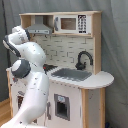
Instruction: Play with the kitchen
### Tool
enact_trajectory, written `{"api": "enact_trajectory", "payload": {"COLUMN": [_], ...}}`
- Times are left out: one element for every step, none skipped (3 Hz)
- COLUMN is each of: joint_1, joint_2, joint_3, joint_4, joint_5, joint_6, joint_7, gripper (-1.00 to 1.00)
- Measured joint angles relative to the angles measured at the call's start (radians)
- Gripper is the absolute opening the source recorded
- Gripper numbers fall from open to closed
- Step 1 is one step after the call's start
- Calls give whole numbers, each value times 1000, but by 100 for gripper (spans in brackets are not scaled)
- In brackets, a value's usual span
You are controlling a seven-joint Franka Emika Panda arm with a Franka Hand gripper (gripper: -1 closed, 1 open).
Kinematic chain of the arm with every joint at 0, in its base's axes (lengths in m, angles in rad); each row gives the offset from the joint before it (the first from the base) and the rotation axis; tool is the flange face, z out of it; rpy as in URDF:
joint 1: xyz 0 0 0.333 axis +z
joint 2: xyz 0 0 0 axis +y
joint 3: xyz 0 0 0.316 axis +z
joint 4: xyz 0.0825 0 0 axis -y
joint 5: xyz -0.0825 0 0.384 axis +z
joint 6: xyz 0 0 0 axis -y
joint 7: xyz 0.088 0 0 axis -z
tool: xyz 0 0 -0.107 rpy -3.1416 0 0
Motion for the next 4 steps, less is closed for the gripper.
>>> {"api": "enact_trajectory", "payload": {"joint_1": [0,-1,-1,-12], "joint_2": [1,8,-8,-62], "joint_3": [0,0,49,75], "joint_4": [0,0,15,16], "joint_5": [0,0,0,0], "joint_6": [-2,-5,-90,-180], "joint_7": [-1,-5,-14,-18], "gripper": [-100,-100,-100,-100]}}
